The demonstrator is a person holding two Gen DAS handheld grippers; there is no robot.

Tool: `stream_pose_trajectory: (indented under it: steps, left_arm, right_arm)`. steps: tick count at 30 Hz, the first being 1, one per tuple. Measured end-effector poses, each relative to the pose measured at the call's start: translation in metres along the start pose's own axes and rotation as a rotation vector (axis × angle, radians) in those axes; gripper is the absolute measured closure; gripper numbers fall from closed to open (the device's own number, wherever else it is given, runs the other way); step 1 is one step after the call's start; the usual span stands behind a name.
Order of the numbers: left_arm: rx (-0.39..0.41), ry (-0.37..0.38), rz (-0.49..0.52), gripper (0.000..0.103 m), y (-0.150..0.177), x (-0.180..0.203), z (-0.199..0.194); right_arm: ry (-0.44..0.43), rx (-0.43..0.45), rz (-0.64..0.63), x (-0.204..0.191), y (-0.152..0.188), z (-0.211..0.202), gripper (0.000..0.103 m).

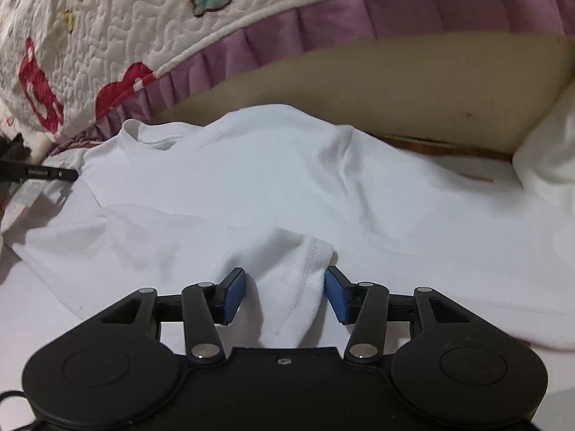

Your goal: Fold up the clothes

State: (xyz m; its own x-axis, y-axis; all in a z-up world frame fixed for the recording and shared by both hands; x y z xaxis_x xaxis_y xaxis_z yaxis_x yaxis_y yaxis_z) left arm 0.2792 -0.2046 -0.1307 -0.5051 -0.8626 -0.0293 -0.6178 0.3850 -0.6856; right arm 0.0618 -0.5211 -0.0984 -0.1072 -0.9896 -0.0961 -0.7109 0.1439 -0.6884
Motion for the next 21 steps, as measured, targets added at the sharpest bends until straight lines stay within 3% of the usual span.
stream_pose_trajectory:
  steps: [1,2,7,13,21]
  left_arm:
    - [0.018,-0.009,0.008,0.095,-0.001,0.000,-0.004]
    - [0.047,-0.017,0.014,0.095,-0.002,-0.001,-0.010]
    - [0.105,0.000,-0.033,0.095,-0.014,-0.016,-0.024]
    - [0.066,0.051,-0.284,0.095,-0.013,-0.048,-0.011]
    - [0.106,-0.023,-0.412,0.102,0.004,-0.075,-0.007]
  right_arm:
    - [0.005,-0.005,-0.040,-0.003,-0.001,-0.001,0.089]
    - [0.030,0.001,-0.070,-0.006,-0.003,-0.004,0.093]
    - [0.119,0.116,-0.128,-0.013,-0.023,-0.032,0.094]
    - [0.156,0.178,-0.159,-0.002,-0.060,-0.037,0.094]
    - [0.183,0.122,-0.209,0.015,-0.062,-0.015,0.094]
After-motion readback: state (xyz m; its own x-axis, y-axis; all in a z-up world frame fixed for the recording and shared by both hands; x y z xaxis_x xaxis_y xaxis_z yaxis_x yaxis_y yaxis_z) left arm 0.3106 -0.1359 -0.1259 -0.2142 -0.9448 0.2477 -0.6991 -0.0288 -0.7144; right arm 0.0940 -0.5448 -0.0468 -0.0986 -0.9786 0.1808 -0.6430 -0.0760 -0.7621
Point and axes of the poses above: each gripper's, at about its wrist camera, not at the fingertips, and z roughly the way its jaws point, x to its right, y to its underside, the point moved 4 cm from there along z, roughly the way its jaws point, and after that the axes turned 3 degrees about -z, right-handed, at the moved point
